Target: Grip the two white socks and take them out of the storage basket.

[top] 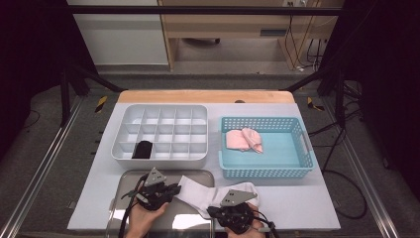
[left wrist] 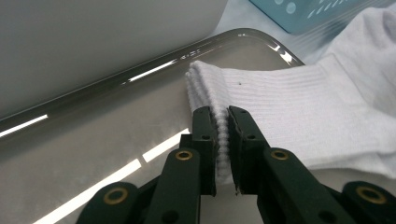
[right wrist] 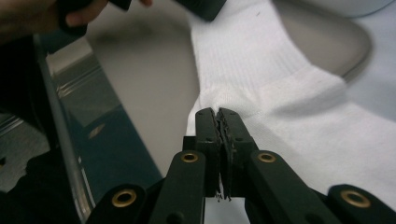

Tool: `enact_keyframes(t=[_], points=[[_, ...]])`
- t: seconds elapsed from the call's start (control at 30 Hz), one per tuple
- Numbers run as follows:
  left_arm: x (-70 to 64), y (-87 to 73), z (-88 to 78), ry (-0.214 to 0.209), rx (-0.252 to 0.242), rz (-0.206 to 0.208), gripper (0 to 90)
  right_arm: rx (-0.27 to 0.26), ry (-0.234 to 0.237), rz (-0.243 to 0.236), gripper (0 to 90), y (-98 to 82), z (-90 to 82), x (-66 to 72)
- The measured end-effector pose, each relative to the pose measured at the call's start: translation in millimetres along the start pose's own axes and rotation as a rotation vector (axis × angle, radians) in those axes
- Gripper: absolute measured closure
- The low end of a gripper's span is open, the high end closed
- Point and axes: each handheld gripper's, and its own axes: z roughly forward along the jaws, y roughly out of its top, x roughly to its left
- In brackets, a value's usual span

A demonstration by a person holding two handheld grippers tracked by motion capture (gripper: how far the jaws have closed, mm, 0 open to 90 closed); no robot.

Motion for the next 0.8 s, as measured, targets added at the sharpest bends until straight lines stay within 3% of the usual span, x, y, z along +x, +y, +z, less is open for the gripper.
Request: enact_keyframes(t=[0.1, 0.17, 0.3, 0.53, 0.7, 0.8], points=[[0.4, -0.1, 0.0, 0.006, 0.005, 0.005, 79.9, 0.044, 0.032, 0.009, 85.4, -3.6, 8.0, 1.0], [0.6, -0.1, 0.0, 0.007, 0.004, 0.005, 79.3, 0.043, 0.048, 0.021, 80.3, -3.1, 7.9, 0.7], [0.6, 1.1, -3.0, 0.016, -0.012, 0.007, 75.1, -0.002, 0.023, 0.012, 72.4, -2.3, 0.3, -0.7], [-4.0, 10.1, -17.1, -0.009, -0.079, 0.007, 68.4, -0.111, -0.121, 0.044, 66.7, -1.5, -33.6, -27.0], [-14.7, 17.9, -19.1, -0.044, -0.093, 0.025, 68.9, -0.147, -0.220, 0.076, 63.7, -5.3, -56.8, -47.7], [-24.2, 21.6, -16.8, -0.057, -0.087, 0.056, 71.5, -0.165, -0.272, 0.103, 62.5, -9.4, -68.6, -58.1]])
